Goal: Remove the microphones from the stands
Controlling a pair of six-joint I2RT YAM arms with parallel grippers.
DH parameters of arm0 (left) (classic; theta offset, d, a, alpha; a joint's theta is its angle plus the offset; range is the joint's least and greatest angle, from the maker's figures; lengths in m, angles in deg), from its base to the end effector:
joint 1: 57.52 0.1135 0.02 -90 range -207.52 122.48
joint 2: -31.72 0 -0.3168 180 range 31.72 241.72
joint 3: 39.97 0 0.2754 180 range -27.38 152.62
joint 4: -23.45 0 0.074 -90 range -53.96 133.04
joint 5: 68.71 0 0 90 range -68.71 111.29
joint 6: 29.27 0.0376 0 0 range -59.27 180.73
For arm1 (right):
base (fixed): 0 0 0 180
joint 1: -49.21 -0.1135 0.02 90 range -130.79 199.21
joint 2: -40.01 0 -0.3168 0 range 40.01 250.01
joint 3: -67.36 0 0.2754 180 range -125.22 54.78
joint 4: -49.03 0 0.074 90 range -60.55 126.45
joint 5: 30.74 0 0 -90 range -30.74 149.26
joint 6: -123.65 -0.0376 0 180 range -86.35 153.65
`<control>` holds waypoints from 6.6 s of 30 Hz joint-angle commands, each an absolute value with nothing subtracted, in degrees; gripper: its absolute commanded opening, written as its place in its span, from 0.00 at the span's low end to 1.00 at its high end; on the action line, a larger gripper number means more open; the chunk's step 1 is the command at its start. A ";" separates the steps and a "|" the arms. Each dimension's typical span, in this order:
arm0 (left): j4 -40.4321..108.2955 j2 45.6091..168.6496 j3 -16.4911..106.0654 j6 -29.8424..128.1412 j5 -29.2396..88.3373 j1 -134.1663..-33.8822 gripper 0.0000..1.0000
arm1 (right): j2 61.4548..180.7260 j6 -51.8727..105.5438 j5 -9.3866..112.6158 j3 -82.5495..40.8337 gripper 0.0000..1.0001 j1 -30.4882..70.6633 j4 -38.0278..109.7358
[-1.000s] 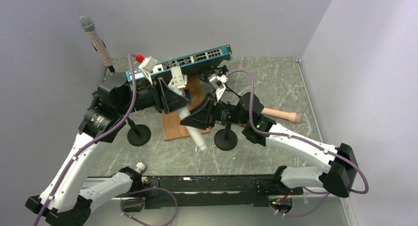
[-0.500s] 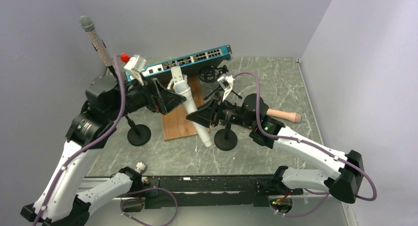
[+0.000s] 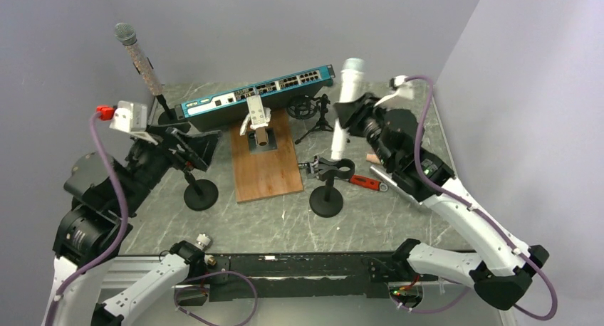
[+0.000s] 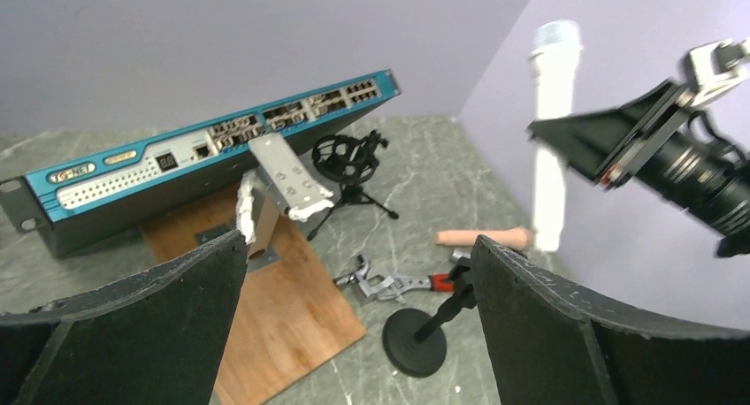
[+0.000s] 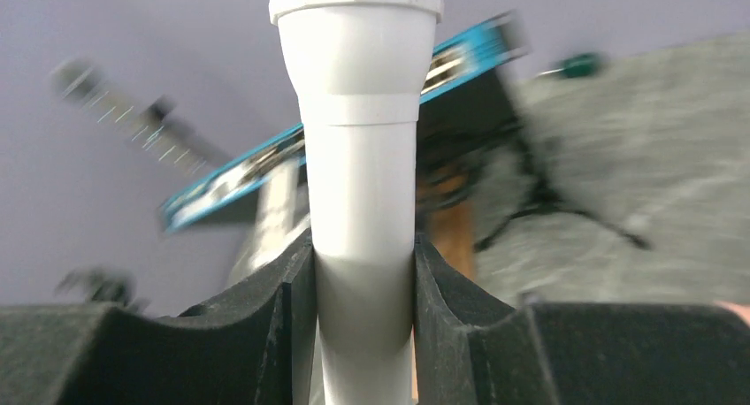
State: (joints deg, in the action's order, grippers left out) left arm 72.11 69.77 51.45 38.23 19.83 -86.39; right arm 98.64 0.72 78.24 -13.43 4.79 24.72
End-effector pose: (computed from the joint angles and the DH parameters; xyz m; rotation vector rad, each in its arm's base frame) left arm 0.0408 -0.0214 0.5389 0.0638 1.5276 -0.7019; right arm 0.1654 0.1450 0.4838 0.0986 1.6594 0.7736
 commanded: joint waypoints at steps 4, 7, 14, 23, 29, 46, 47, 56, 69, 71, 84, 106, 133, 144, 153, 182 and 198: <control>74.33 72.33 50.86 41.78 16.62 -86.43 1.00 | 101.54 -10.39 101.47 -17.03 0.00 22.89 9.60; 74.53 72.35 51.42 42.76 16.24 -86.44 0.99 | 104.71 -14.84 100.33 -15.50 0.00 29.91 9.68; 75.03 72.51 51.70 44.29 15.57 -86.40 0.99 | 124.49 -31.62 103.68 -24.98 0.00 38.31 -5.75; 76.99 71.02 49.01 44.97 15.29 -86.37 0.99 | 152.29 -44.97 103.67 -41.15 0.00 44.21 -20.52; 77.62 70.03 46.65 45.38 15.86 -86.43 0.99 | 160.98 -49.52 101.84 -44.71 0.00 44.97 -22.99; 77.11 67.99 43.68 46.15 16.14 -86.43 0.99 | 164.20 -50.89 93.69 -36.70 0.39 47.16 -15.88; 77.13 68.00 43.64 46.08 16.18 -86.44 0.99 | 164.19 -50.54 93.18 -36.31 0.44 47.33 -15.37; 77.15 68.47 43.87 45.10 16.58 -86.40 0.99 | 163.29 -47.02 91.38 -34.48 0.67 47.48 -12.35; 78.36 68.66 45.18 43.99 16.37 -86.39 0.99 | 151.09 -39.41 93.75 -35.71 0.97 46.35 -12.87; 78.86 68.82 45.49 43.77 16.20 -86.43 0.99 | 148.74 -38.16 94.09 -35.61 0.99 45.68 -13.22; 79.26 67.86 43.24 40.65 17.82 -86.37 0.99 | 122.67 -7.04 84.49 -20.73 1.00 34.21 6.25; 76.80 54.27 41.24 38.73 10.46 -86.37 0.99 | 109.65 -20.69 55.20 -5.51 1.00 2.20 51.86; 82.95 52.78 49.74 51.19 5.47 -88.21 0.99 | 163.47 -36.91 59.59 -53.13 0.82 -14.68 50.59; 83.49 51.60 49.85 53.15 2.84 -89.95 0.99 | 167.88 -35.16 57.65 -59.00 0.74 -14.66 48.50; 82.87 51.34 48.34 53.09 3.02 -90.09 0.99 | 165.96 -34.18 55.02 -53.49 0.72 -15.03 53.04; 82.59 51.64 46.22 51.81 4.04 -90.13 0.99 | 169.31 -30.48 56.80 -41.54 0.57 -14.86 47.07; 82.04 51.77 45.39 51.26 4.77 -90.10 0.99 | 175.79 -19.21 65.97 -47.17 0.58 -17.04 31.85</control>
